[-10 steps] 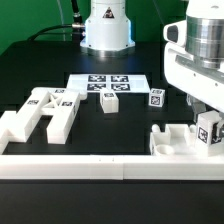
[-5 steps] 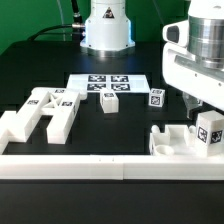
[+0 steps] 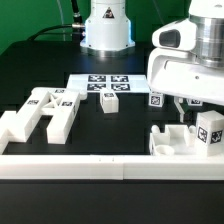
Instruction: Assemble chair
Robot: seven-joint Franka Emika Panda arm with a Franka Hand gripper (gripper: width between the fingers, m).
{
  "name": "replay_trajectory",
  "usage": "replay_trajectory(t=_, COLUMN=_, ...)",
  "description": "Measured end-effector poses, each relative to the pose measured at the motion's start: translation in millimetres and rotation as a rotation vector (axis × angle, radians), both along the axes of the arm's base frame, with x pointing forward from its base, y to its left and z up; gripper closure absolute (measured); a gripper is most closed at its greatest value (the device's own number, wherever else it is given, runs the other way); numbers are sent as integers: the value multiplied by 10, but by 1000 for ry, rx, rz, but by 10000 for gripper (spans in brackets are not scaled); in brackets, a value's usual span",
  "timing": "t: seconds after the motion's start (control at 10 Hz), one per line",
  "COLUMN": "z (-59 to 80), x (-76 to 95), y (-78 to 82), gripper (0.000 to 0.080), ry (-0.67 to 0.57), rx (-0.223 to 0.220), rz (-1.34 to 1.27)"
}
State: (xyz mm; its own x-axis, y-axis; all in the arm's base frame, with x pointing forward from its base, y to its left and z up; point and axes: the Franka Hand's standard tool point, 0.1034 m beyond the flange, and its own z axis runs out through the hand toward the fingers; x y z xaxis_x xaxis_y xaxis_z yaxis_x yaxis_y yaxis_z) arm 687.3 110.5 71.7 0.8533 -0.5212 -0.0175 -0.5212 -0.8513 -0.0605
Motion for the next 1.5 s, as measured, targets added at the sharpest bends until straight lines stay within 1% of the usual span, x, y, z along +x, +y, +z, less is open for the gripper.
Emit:
replay_trajectory(t=0.5, z=-7, x=1, y=-12, gripper=151, ry=-20, rx=-8, rz=307)
replay_trajectory(t=0.9, z=-13, x=-1, y=-36, gripper=151, ry=-29, rx=-30, rz=560)
replay_trajectory(t=1.0, z=-13, x=-1, y=-43, gripper=151, ry=-30, rx=-34, rz=590)
replay_trajectory(t=1.2, z=-14, x=-1, y=-45, gripper=408, ry=-31, rx=-35, rz=618)
replay_trajectory(t=1.3, z=-15, x=0, y=-47, gripper=408, ry=-31, rx=-35, rz=618)
replay_trajectory(t=1.4, z=-15, x=-1, y=-47, gripper=512, ry=-31, rx=-35, rz=609)
replay_trajectory(t=1.5, z=-15, x=-1, y=-48, gripper=512, ry=-29, rx=-34, rz=582)
